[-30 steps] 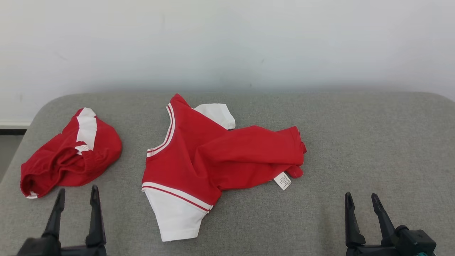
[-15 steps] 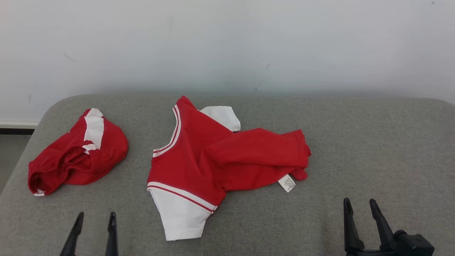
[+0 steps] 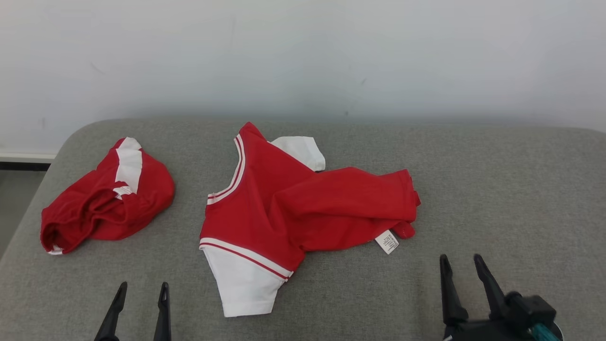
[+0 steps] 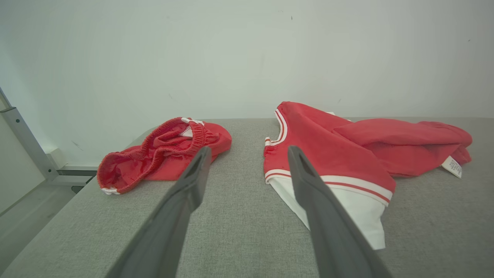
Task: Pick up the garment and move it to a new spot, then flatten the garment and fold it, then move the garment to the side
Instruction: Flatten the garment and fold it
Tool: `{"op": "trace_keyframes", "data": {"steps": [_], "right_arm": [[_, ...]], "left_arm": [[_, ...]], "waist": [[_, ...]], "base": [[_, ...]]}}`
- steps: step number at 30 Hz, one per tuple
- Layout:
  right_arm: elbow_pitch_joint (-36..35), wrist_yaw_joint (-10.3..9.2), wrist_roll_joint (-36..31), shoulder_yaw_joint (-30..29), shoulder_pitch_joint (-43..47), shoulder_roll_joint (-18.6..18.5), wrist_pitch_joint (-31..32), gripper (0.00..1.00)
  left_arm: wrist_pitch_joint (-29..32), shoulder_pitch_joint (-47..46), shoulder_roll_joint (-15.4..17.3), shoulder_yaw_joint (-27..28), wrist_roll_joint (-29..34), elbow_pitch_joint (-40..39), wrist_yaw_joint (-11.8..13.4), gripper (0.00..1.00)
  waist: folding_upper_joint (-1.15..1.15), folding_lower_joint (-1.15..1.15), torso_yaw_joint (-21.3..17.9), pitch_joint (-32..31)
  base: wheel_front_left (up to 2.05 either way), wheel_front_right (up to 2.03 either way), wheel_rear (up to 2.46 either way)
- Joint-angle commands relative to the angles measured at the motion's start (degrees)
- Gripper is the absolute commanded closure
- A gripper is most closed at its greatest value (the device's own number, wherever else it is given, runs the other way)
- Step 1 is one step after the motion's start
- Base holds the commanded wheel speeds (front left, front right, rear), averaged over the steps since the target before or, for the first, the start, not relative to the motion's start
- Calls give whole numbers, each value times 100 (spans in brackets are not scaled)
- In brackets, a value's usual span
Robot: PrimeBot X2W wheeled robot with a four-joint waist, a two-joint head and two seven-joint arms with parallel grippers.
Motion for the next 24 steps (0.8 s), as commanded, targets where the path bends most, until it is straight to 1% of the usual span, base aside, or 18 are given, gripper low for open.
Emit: {"op": "trace_keyframes", "data": {"steps": [1,7,15,21,24], "right_arm": [[66,-13,1,50,-139,-43,1,0],[768,-13,73,251,-903,-287,79,0],[2159,-13,160,463,-1852,-603,55,0],[3188,-13,196,579,-2417,-722,14,0],[3440,-13,202,667,-2542,-733,0,0]], "left_arm": [[-19,-73,-39,18,45,20,-8,0],[-19,-171,-150,28,120,85,-88,0],[-19,-309,-292,-5,198,133,-153,0],[-19,-534,-320,-31,211,239,-235,0],[-19,-583,-325,-36,219,266,-251,0]], "waist": [[0,0,35,33],[0,0,173,142],[0,0,392,386],[0,0,563,603],[0,0,608,643]], "base": [[0,0,0],[0,0,0],[0,0,0],[0,0,0],[0,0,0]]}}
